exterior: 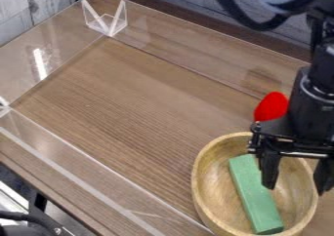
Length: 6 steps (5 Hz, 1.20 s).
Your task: Put the green block in the brown bowl
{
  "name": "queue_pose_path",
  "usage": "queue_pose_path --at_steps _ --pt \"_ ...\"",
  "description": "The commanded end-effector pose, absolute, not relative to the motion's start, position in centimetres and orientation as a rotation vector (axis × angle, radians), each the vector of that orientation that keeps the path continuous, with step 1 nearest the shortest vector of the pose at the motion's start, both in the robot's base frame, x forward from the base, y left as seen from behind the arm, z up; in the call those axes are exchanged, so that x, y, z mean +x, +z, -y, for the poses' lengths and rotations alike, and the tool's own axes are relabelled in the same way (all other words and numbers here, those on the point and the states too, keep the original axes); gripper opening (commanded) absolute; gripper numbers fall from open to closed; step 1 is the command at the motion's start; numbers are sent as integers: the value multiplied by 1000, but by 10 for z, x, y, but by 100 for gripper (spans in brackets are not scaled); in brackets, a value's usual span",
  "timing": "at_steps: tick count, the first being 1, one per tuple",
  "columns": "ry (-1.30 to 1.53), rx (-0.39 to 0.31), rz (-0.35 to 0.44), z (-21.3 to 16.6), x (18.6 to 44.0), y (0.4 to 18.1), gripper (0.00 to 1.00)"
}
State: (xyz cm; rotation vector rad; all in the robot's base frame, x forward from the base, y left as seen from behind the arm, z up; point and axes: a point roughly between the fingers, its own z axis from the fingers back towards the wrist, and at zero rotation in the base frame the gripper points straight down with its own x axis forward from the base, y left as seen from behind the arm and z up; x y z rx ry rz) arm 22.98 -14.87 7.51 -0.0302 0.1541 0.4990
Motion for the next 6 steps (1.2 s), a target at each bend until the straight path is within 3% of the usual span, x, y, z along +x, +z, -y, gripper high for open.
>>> queue_pose_path --at_steps 1,2,3,5,6 --pt "479 -56 -121 146 244 84 100" --pt "504 -51 -125 148 248 76 100" --pt "498 -88 -53 141 256 96 100" --pt "486 -186 131 117 287 162 100" --pt "523 -221 172 99 299 184 100"
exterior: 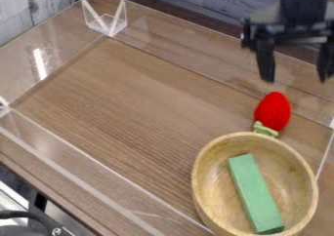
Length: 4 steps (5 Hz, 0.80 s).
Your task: Put the green block in the brown bowl
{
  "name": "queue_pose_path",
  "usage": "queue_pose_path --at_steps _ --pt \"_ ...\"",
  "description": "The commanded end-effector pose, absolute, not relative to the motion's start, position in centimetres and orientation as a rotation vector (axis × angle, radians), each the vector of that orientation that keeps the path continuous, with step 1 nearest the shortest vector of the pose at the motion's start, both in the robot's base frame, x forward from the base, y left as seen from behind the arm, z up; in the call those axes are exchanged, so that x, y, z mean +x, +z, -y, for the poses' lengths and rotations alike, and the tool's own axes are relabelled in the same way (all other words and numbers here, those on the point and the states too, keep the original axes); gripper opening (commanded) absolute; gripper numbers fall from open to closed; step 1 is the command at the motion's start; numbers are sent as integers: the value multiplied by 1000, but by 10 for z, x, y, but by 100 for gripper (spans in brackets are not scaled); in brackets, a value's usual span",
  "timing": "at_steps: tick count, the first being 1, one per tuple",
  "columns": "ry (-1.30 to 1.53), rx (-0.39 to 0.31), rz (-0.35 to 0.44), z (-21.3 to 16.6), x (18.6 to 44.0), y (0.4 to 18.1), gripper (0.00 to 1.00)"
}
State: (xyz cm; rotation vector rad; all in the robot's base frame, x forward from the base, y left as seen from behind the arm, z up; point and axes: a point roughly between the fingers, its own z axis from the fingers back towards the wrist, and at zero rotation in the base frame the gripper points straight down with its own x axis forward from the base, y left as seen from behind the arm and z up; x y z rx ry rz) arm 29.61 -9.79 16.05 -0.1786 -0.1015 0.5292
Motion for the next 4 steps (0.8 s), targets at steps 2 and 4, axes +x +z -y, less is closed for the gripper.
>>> queue_pose_path --at_steps 2,4 --pt "444 -236 208 70 308 168 100" --pt "342 -221 218 57 323 122 100"
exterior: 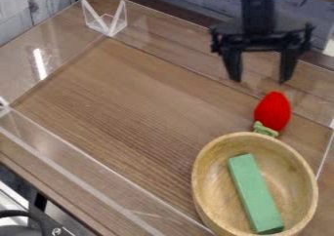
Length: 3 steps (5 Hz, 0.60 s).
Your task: Put the green block in the brown bowl
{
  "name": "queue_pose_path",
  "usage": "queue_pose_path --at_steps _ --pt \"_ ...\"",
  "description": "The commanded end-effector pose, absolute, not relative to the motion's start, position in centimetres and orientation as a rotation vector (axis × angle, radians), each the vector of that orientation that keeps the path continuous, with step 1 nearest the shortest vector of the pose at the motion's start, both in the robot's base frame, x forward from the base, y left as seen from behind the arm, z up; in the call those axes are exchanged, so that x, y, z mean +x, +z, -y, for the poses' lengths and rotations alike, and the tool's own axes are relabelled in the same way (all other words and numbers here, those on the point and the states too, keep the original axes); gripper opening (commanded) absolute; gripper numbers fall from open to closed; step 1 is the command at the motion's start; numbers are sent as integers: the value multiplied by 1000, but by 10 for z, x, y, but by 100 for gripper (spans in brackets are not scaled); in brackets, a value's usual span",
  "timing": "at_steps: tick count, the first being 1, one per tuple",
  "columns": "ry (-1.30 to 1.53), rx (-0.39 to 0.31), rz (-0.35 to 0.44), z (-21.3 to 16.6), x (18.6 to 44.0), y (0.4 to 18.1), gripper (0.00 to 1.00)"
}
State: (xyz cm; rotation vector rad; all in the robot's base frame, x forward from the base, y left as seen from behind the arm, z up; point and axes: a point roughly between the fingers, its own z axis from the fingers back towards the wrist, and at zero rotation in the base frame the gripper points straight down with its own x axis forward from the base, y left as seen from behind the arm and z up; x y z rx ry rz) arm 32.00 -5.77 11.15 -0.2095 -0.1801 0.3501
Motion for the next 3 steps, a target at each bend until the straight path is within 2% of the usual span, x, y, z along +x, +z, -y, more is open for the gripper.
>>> queue_pose_path --at_steps 1,2,3 --pt "333 -217 237 44 321 123 100" --pt "350 -207 234 39 316 117 100" --pt "388 -194 229 42 323 114 100"
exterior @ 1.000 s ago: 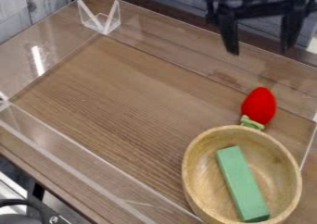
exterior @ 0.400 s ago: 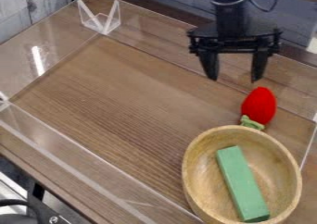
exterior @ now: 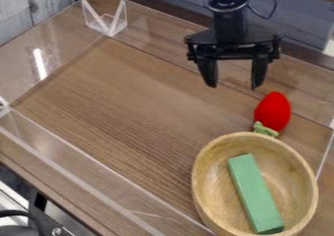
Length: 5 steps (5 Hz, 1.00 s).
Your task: Put the green block in the brown bowl
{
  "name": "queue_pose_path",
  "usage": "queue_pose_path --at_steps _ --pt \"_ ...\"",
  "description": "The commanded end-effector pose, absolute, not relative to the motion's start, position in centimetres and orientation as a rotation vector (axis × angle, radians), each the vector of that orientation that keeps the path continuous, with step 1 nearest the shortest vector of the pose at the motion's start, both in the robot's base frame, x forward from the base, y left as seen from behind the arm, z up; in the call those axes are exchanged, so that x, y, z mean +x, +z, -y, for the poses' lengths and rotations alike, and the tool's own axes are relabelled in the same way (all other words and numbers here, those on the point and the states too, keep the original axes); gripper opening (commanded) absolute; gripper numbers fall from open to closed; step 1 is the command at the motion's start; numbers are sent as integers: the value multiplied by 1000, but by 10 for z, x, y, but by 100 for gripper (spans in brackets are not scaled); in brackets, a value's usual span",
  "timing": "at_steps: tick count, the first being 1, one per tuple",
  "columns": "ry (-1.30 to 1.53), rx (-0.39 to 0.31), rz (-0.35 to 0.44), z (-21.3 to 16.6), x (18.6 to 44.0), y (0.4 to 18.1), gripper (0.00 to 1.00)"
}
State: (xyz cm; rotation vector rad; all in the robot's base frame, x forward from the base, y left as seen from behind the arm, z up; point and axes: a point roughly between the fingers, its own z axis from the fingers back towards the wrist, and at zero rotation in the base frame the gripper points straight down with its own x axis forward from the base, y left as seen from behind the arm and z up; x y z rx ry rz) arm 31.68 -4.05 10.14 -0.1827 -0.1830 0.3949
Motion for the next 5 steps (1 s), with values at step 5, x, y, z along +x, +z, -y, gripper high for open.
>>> queue_pose_path --at_steps 5 --pt "313 -167 186 82 334 103 100"
